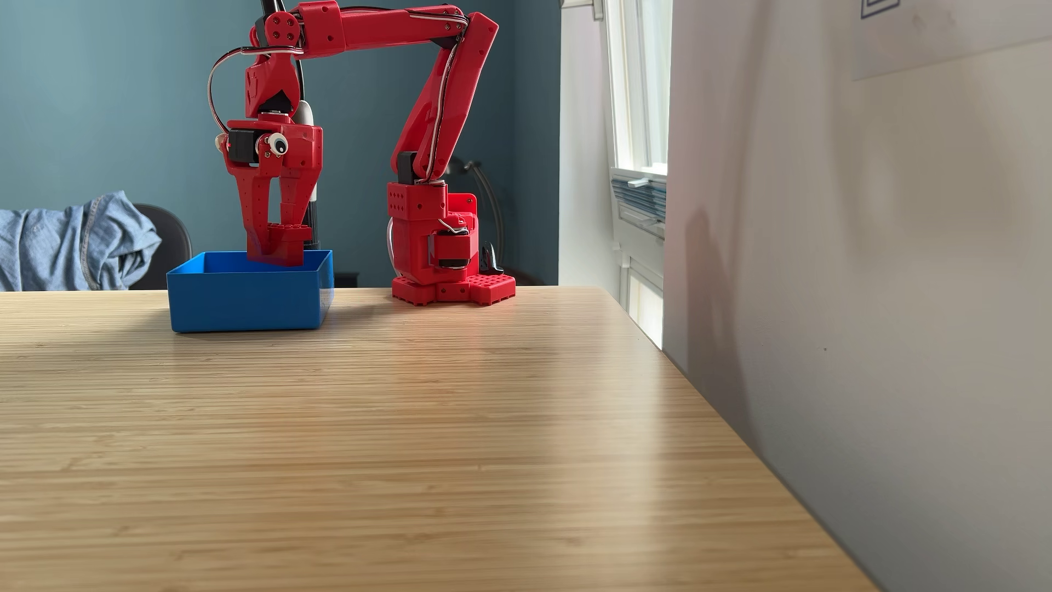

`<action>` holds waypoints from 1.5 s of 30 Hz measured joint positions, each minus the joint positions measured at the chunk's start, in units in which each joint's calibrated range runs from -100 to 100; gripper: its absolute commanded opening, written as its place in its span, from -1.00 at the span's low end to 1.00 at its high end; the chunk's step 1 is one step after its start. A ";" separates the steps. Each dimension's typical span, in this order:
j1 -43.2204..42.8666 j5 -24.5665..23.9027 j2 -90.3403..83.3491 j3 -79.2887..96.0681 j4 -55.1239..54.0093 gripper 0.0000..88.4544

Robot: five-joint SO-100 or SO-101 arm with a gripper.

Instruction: Put the red lego brick in blue bin

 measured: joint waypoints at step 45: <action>-1.46 -0.29 -1.18 11.35 -5.29 -0.63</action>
